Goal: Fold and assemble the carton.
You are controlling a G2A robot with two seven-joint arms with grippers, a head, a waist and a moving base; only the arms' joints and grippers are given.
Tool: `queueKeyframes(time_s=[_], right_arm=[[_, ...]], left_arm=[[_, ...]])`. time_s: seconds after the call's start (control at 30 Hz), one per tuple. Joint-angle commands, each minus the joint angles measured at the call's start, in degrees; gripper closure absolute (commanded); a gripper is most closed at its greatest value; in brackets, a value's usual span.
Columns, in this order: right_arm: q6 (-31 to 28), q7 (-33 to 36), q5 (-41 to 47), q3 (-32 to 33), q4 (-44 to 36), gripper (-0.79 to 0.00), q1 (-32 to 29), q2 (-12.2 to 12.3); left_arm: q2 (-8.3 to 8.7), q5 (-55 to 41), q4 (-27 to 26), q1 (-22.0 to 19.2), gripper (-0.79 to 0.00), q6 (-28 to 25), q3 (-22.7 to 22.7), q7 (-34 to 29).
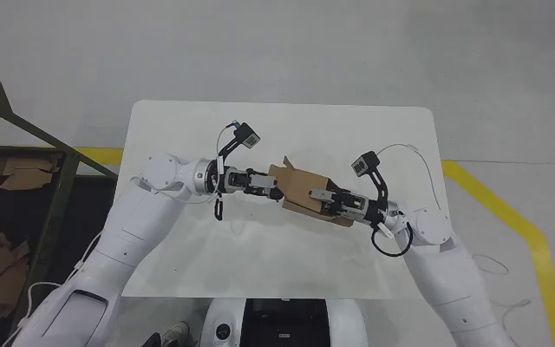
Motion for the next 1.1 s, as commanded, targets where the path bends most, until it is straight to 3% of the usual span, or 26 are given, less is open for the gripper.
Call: queueKeyframes(time_s=[0.0, 0.3, 0.73, 1.07], right_arm=[[-0.06, 0.16, 0.08, -0.05, -0.3, 0.0, -0.19, 0.05], [0.24, 2.33, 1.4, -0.09, -0.68, 0.0, -0.41, 0.31], [0.93, 6.12, 3.25, -1.03, -1.02, 0.0, -1.19, 0.62], [0.92, 7.2, 2.63, -2.56, -2.53, 0.0, -1.5, 0.75]], left_arm=[[-0.13, -0.13, 0.32, -0.27, -0.785, -0.1, 0.22, -0.17], [-0.14, -0.94, 1.13, -0.1, -0.785, -1.02, -1.04, -0.21], [0.86, -3.18, 0.42, 3.3, -0.785, -3.22, -7.68, 2.63], [0.19, -2.69, 1.16, 1.97, -0.785, -1.35, -5.2, 1.76]])
